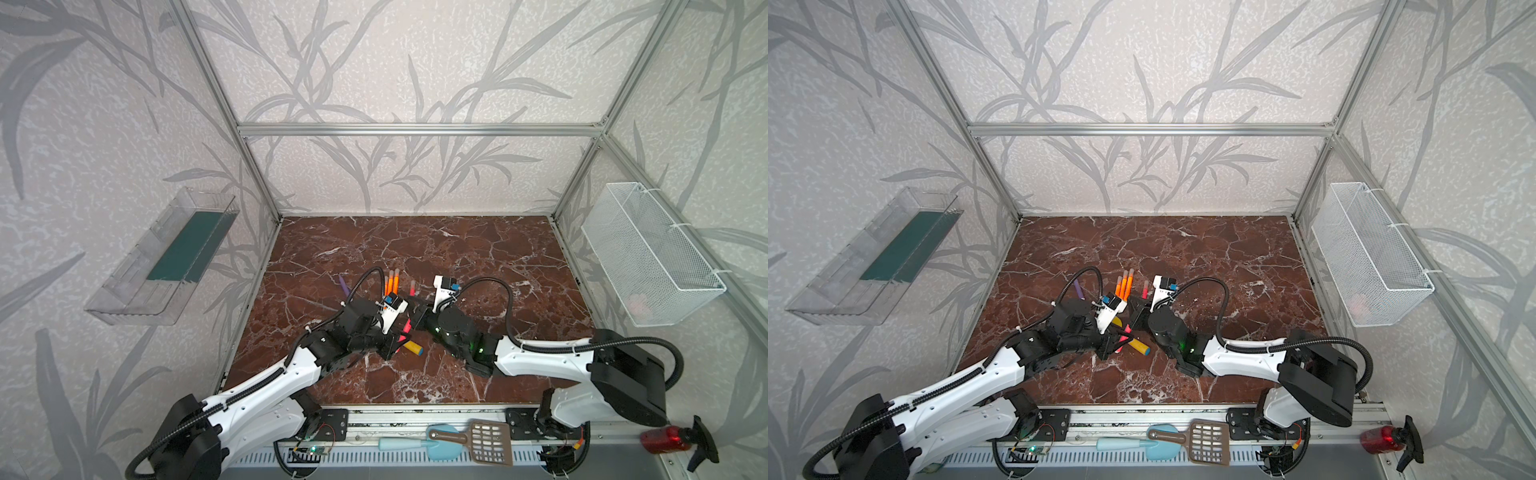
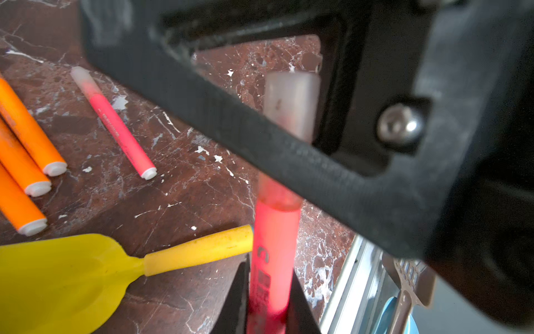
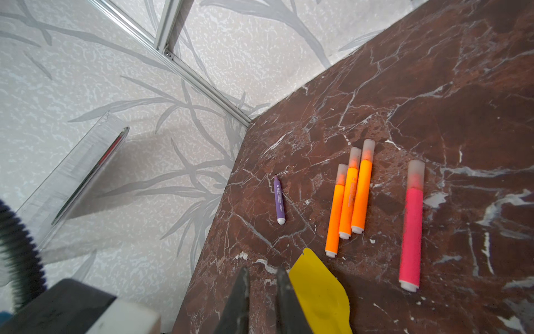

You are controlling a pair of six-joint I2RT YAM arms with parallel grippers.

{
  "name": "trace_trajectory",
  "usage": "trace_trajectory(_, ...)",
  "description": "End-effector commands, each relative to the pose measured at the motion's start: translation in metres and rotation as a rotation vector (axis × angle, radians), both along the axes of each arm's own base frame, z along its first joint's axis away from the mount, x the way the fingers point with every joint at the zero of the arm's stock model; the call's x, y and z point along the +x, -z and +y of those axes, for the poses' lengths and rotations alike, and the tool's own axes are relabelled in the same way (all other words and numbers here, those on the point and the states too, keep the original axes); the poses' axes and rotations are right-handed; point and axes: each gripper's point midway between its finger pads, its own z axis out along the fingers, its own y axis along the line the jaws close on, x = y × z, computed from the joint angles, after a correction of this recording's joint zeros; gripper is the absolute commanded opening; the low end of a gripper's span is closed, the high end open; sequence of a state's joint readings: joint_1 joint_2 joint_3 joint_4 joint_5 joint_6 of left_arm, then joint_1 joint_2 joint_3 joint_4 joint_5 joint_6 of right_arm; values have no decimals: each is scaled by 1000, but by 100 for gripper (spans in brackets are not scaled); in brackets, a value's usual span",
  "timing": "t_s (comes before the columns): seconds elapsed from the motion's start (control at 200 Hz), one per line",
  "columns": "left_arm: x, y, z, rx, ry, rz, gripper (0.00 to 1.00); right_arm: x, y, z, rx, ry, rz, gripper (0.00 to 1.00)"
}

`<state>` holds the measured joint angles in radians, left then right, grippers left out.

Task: Insert the pens into the pen caps
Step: 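Open the right gripper and draw it back from the capped pink marker, then lay the capped pink marker by the highlighters with left gripper while right retracts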

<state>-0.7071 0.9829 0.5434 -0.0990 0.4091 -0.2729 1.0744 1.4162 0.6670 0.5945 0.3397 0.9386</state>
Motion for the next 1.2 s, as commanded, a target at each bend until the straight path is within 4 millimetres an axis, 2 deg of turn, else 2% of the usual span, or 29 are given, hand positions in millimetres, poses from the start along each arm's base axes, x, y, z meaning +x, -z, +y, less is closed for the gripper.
trace_trajectory(0.0,95,-66,53,-118,-511,-241,0,-40,47,-24,-289,-194,124,33)
trace_trajectory(0.06,92,-51,55,-109,-516,-213,0,-31,38,-49,-345,-129,83,47)
trace_trajectory(0.085,90,-46,56,-110,-517,-203,0,-19,35,-68,-366,-66,71,54)
trace_trajectory(0.125,88,-39,55,-110,-511,-190,0,-14,28,-85,-386,-37,43,64)
trace_trajectory(0.28,82,-14,58,-74,-520,-118,0,-3,12,-152,-451,66,13,85)
trace_trajectory(0.38,79,-8,56,-67,-513,-79,0,2,19,-194,-446,174,33,90)
trace_trajectory(0.47,78,-3,53,-63,-507,-50,0,6,36,-228,-412,275,66,90)
trace_trajectory(0.695,81,19,42,-8,-493,11,0,1,85,-293,-348,459,151,91)
trace_trajectory(0.77,83,25,38,12,-486,21,0,-3,96,-303,-324,479,166,94)
trace_trajectory(0.89,87,33,28,41,-471,37,0,0,96,-305,-271,481,128,95)
trace_trajectory(1.01,90,39,17,68,-449,50,0,9,93,-302,-249,474,86,97)
trace_trajectory(1.195,103,53,-2,122,-411,69,0,28,99,-303,-169,431,113,98)
